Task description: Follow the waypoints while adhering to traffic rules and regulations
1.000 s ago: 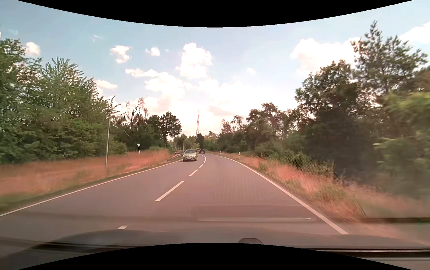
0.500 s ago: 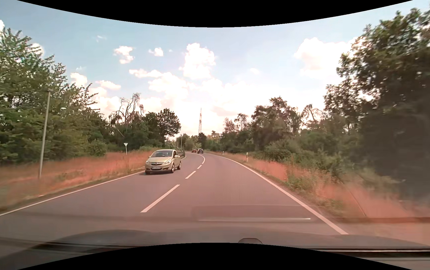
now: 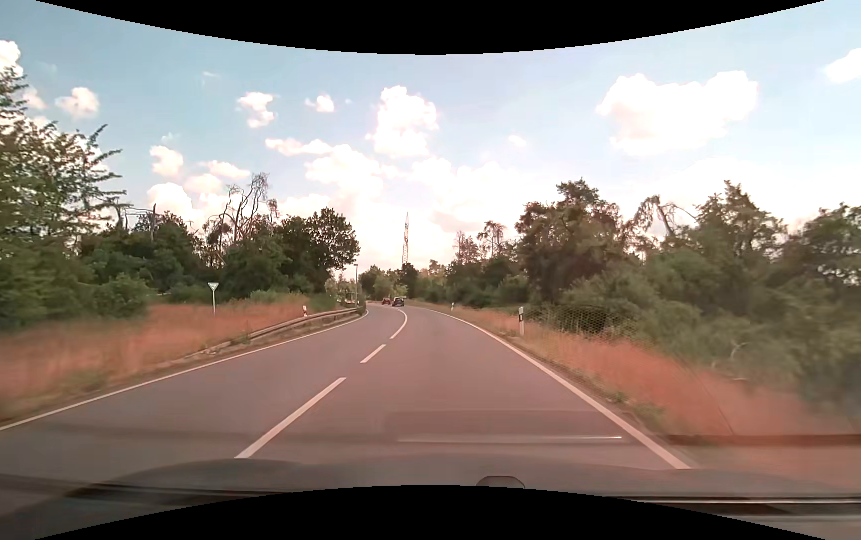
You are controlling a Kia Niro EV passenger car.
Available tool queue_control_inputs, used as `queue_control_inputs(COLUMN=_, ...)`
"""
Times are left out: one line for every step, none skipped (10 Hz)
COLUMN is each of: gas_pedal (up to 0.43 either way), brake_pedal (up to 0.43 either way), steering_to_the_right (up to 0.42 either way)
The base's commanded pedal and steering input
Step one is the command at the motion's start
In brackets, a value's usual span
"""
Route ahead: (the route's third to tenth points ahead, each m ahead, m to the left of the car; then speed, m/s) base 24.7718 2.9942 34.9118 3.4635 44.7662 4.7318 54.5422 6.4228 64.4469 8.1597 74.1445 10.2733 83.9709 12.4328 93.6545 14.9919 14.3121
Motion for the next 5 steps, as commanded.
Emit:
queue_control_inputs(gas_pedal=0.067, brake_pedal=0.000, steering_to_the_right=-0.013)
queue_control_inputs(gas_pedal=0.067, brake_pedal=0.000, steering_to_the_right=-0.013)
queue_control_inputs(gas_pedal=0.067, brake_pedal=0.000, steering_to_the_right=-0.013)
queue_control_inputs(gas_pedal=0.067, brake_pedal=0.000, steering_to_the_right=-0.013)
queue_control_inputs(gas_pedal=0.067, brake_pedal=0.000, steering_to_the_right=-0.013)
